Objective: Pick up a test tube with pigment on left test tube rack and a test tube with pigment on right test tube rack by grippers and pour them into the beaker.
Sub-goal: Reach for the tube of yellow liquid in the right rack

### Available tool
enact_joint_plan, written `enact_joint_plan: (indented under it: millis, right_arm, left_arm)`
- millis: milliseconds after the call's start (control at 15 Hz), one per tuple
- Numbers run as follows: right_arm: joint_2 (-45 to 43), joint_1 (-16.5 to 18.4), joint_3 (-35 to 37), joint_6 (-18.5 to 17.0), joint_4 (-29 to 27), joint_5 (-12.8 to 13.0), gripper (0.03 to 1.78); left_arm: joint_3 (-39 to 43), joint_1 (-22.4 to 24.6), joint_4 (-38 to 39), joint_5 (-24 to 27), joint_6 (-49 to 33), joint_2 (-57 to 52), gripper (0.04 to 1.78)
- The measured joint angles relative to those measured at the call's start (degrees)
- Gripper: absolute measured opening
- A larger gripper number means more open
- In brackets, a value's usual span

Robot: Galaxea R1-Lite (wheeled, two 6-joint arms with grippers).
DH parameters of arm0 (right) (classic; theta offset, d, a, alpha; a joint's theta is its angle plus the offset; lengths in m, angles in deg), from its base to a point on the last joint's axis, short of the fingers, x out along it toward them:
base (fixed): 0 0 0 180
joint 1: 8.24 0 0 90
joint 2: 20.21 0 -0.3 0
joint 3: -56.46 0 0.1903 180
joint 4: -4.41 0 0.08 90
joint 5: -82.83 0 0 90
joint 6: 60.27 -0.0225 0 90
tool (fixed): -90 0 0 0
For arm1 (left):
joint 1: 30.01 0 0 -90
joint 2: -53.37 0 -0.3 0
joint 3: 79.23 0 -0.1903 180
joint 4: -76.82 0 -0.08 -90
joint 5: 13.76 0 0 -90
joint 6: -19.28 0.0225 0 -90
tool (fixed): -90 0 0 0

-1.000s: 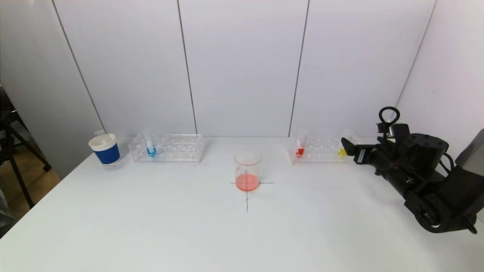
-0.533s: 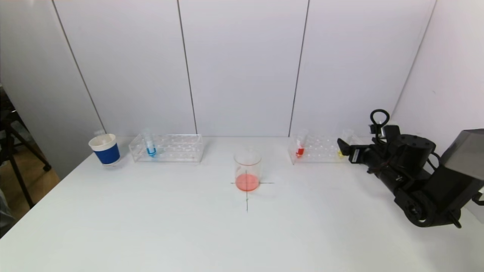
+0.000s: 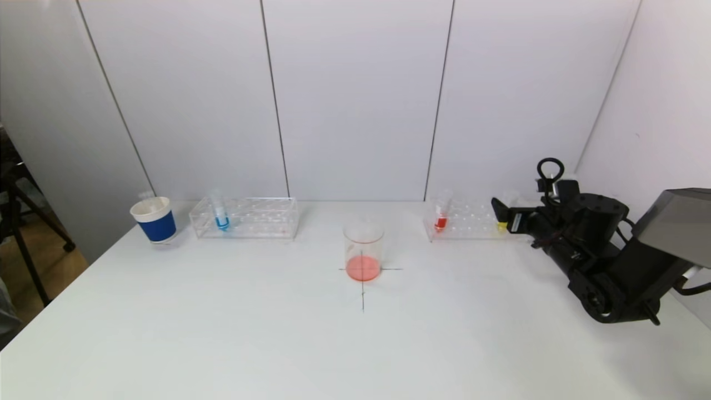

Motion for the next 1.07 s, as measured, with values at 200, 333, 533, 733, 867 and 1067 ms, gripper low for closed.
enact_joint_plan:
  millis: [200, 333, 533, 733, 867, 1067]
  right_arm:
    - [1.02, -0.02, -2.15, 0.10, -0.16, 0.01, 1.77]
    - [1.90, 0.00, -3.52, 0.10, -0.13, 0.04, 1.77]
    - [3.36, 0.05, -5.34, 0.10, -0.09, 0.09, 1.77]
    - [4.85, 0.13, -6.95, 0.10, -0.02, 0.15, 1.77]
    - [5.63, 0.16, -7.58, 0.15, 0.04, 0.17, 1.77]
    - [6.42, 0.18, -8.12, 0.15, 0.15, 0.15, 1.77]
  left_arm:
    - [0.00, 0.00, 0.00, -0.02, 0.02, 0.00, 1.76]
    - [0.00, 0.00, 0.00, 0.00, 0.00, 0.00, 1.76]
    - [0.00, 0.00, 0.00, -0.02, 0.02, 0.00, 1.76]
    - [0.00, 0.00, 0.00, 0.00, 0.00, 0.00, 1.76]
    - [0.00, 0.00, 0.00, 0.00, 0.02, 0.00, 1.76]
    - [0.00, 0.00, 0.00, 0.00, 0.02, 0.00, 1.76]
